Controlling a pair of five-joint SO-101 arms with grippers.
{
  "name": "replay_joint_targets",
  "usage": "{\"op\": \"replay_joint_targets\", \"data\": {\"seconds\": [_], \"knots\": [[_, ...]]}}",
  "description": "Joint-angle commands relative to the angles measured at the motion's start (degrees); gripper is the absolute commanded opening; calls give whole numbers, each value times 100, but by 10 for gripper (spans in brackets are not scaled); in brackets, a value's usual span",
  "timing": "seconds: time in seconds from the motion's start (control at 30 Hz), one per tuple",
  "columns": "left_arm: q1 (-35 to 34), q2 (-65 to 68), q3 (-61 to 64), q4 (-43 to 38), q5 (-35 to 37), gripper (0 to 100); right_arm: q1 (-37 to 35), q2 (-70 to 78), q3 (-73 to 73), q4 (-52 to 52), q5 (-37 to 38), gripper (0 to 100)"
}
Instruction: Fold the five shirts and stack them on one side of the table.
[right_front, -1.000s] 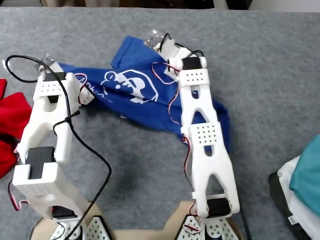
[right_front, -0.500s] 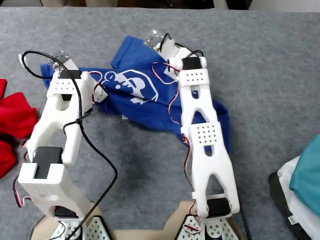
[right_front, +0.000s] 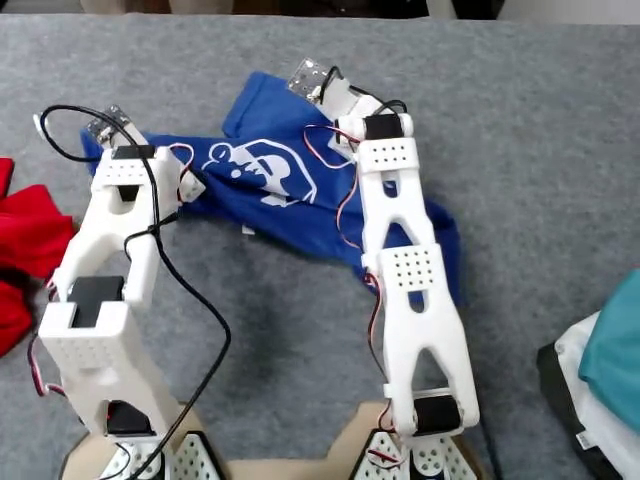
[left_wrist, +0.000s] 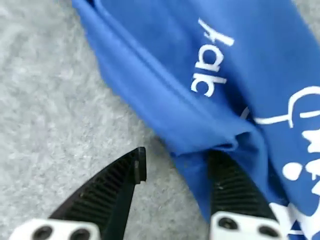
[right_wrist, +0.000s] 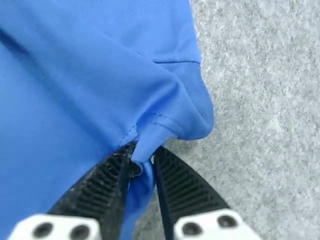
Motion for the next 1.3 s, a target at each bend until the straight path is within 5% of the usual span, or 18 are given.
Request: {"op": "replay_joint_targets", "data": {"seconds": [0.0, 0.53, 0.7, 1.27], "knots": [[-9, 40, -501, 141, 35, 101, -66, -22, -13, -18, 97, 5], [-53, 119, -519, 176, 308, 20, -66, -22, -13, -18, 97, 5], [-229, 84, -721, 1002, 255, 20, -57, -22, -13, -18, 97, 5], [-1679, 92, -360, 4255, -3103, 20, -57, -22, -22, -18, 97, 5]]}}
